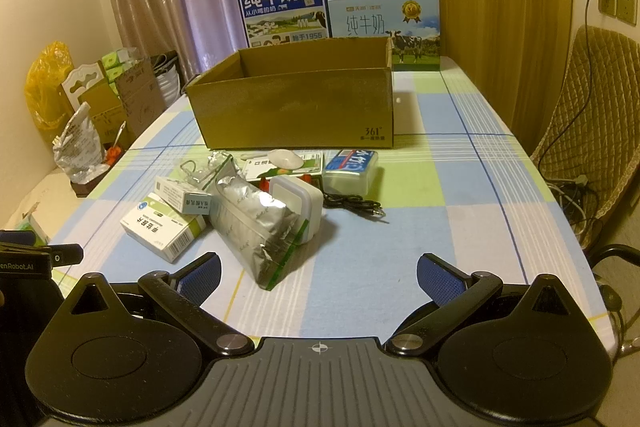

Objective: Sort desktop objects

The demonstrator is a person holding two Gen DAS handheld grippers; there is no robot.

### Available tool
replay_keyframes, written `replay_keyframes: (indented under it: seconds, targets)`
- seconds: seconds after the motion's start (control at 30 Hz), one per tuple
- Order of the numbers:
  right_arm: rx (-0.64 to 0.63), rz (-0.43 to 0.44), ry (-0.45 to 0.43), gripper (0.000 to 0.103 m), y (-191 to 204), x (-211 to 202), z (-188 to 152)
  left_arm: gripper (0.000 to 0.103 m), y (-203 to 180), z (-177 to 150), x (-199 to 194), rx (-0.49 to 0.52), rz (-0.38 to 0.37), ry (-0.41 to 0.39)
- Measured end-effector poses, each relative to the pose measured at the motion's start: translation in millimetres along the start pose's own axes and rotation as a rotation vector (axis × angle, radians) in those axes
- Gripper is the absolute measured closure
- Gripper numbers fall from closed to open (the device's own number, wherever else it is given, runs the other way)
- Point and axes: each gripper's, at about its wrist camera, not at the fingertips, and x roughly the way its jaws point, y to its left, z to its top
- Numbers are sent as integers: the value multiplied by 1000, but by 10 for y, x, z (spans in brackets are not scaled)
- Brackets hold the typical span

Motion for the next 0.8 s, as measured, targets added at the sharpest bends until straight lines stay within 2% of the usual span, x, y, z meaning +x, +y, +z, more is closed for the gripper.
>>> replay_keyframes:
  seconds: [0.03,0.8]
  targets:
    - [0,0,0,2,0,1,-2,1,-1,3,-1,72,-77,-5]
    - [-1,2,2,2,0,2,-1,1,0,3,-1,74,-76,-5]
